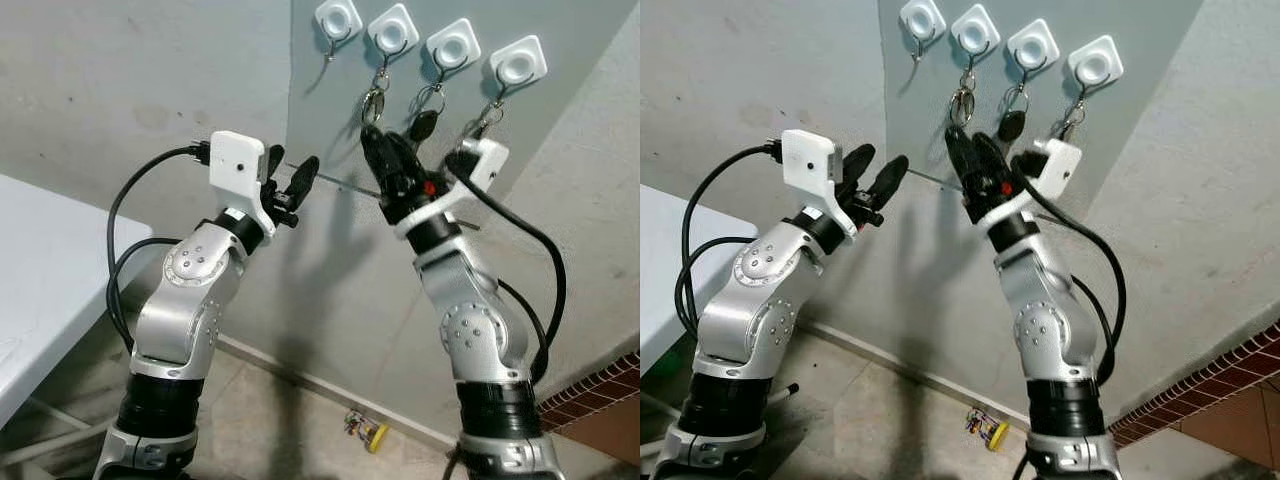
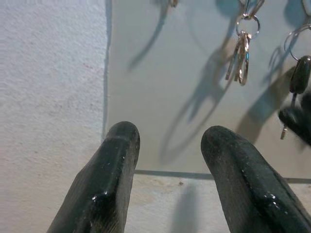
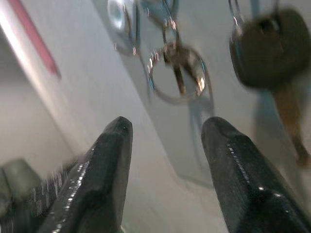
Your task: Hang keys on a hook
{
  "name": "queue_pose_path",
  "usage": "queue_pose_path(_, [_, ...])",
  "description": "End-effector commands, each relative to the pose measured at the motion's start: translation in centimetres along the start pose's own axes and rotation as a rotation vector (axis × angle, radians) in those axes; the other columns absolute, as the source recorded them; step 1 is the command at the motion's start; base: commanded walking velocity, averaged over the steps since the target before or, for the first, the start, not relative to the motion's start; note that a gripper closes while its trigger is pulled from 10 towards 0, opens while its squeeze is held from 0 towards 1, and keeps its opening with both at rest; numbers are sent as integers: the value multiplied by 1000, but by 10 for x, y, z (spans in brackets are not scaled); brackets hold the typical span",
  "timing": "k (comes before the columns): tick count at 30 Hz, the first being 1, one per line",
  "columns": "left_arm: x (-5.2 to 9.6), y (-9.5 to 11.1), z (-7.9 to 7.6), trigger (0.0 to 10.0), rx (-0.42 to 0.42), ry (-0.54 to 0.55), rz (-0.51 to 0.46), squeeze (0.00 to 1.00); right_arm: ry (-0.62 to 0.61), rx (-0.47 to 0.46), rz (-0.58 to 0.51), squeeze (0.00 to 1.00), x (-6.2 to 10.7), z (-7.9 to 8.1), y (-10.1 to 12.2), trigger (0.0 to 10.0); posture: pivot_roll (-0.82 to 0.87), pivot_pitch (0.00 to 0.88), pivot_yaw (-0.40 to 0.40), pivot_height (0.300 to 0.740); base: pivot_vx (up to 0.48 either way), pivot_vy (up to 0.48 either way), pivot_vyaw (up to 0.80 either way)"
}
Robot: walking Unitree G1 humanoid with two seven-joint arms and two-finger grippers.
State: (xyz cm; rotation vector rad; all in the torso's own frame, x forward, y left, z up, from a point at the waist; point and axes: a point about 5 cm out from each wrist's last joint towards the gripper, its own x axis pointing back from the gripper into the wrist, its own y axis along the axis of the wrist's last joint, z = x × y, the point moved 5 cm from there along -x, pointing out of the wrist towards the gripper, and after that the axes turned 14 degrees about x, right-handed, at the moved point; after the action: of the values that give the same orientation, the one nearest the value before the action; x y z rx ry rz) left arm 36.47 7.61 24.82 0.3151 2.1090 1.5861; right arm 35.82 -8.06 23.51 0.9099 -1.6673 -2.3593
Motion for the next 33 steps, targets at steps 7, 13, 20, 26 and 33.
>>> queue_pose_path(7, [0,-9,5,10000,11,34,13,0,-21,67,56,1000,20,-15,-12,10000,41,82,-62,740,0,0,0])
queue_pose_path(13, [8,-22,15,10000,1,98,22,0,-71,120,108,1000,37,-29,-24,10000,35,79,-58,740,0,0,0])
queue_pose_path(20, [14,-29,25,10000,4,141,23,0,-154,239,121,1000,43,-43,-26,10000,30,66,-55,740,0,0,0])
queue_pose_path(26, [18,-32,29,10000,-67,153,-14,0,-124,250,148,0,49,-41,-34,10000,27,60,-56,740,0,0,0])
queue_pose_path(33, [36,-94,45,10000,-120,186,145,0,-188,293,261,0,73,-61,-68,10000,24,53,-50,740,0,0,0])
